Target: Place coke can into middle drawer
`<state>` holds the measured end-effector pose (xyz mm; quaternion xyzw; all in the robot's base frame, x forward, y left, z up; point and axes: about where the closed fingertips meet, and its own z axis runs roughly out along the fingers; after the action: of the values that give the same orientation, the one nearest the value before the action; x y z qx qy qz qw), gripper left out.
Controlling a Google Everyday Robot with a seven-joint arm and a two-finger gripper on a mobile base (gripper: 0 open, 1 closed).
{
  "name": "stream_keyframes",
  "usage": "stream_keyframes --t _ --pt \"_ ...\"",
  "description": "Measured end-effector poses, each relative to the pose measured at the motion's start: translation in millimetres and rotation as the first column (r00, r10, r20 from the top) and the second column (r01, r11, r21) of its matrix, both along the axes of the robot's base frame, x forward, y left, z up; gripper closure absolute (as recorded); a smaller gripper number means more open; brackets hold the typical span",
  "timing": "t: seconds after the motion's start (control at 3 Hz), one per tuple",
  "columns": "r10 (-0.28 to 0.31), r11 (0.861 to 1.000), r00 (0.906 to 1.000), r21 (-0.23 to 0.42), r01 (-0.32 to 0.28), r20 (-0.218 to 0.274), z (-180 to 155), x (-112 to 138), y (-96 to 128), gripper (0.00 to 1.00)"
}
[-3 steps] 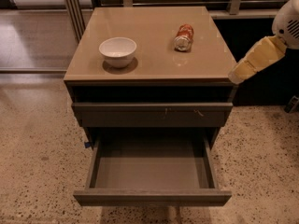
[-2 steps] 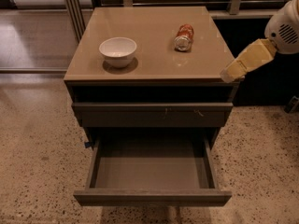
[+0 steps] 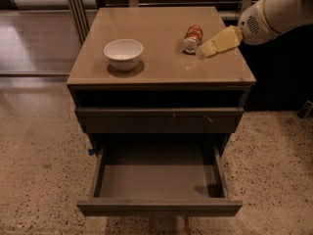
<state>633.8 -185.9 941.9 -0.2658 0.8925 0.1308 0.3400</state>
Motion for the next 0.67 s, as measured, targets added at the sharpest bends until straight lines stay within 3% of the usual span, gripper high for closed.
stream_keyframes --t 0.33,0.67 --pt "-0.002 1.0 1.0 -0.001 0.002 0.002 -0.4 -0.7 1.2 0.0" --pt "-0.021 0.999 0.999 0.037 0.02 0.04 -2.3 14.8 19.2 0.0"
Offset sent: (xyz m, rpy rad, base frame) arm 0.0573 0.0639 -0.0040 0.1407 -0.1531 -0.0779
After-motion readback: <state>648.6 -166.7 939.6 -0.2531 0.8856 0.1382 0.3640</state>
